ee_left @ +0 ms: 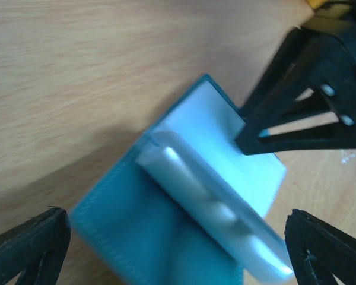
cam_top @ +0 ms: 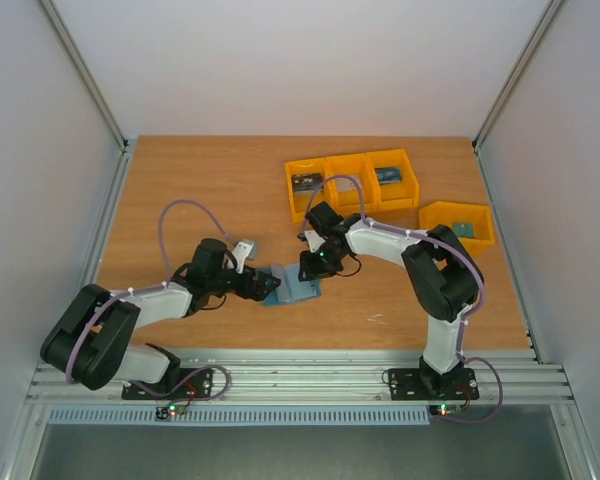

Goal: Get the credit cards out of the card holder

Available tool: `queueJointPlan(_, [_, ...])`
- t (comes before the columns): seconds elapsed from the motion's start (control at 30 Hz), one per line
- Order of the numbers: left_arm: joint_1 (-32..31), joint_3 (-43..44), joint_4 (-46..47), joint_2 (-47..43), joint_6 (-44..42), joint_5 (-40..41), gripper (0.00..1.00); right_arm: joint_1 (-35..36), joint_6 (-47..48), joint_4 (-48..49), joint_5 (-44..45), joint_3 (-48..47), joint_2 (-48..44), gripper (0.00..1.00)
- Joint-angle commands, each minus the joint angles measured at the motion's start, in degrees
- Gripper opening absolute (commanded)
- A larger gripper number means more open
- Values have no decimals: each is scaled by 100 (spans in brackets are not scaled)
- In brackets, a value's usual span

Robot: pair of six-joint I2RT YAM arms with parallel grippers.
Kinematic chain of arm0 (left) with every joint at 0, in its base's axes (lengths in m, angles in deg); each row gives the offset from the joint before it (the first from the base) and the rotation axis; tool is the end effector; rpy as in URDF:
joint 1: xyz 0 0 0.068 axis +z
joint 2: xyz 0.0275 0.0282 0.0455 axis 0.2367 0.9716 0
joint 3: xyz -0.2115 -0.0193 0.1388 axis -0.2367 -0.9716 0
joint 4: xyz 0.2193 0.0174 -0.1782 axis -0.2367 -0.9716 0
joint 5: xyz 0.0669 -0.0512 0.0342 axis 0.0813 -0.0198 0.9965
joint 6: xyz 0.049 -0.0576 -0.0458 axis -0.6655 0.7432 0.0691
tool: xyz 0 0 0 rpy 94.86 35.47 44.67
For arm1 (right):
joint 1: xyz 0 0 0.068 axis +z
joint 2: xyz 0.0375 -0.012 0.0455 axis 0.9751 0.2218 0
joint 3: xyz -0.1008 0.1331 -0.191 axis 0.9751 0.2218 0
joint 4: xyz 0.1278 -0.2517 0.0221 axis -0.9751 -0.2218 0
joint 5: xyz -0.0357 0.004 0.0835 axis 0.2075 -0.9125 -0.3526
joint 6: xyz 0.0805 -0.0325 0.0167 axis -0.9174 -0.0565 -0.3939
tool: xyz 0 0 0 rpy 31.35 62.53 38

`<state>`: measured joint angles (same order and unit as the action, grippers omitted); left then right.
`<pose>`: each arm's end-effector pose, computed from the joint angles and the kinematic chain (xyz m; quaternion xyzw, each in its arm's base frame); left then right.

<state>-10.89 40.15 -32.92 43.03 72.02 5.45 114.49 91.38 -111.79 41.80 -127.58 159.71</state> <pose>0.2352 -0.1494 0.0707 0.1784 0.8678 -0.3501 0.3043 0.2826 0.2544 0.0776 -0.4050 0.8824 0.2264 0.0782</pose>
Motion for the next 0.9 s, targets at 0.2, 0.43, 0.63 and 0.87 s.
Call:
queueJointPlan(0.2, [-569, 149, 606, 240, -809, 29, 98, 50, -159, 551, -1194, -75, 193, 24])
queueJointPlan(0.43, [-601, 73, 732, 271, -822, 473, 59, 55, -409, 1103, -1952, -77, 116, 23])
queueJointPlan(0.63, [-607, -75, 915, 164, -851, 656, 19, 57, 12, 652, -1959, -245, -22, 23])
queueJointPlan(0.87, [-610, -109, 1000, -535, -1406, 1189, 0, -204, 1019, -330, -1725, -681, -935, 30])
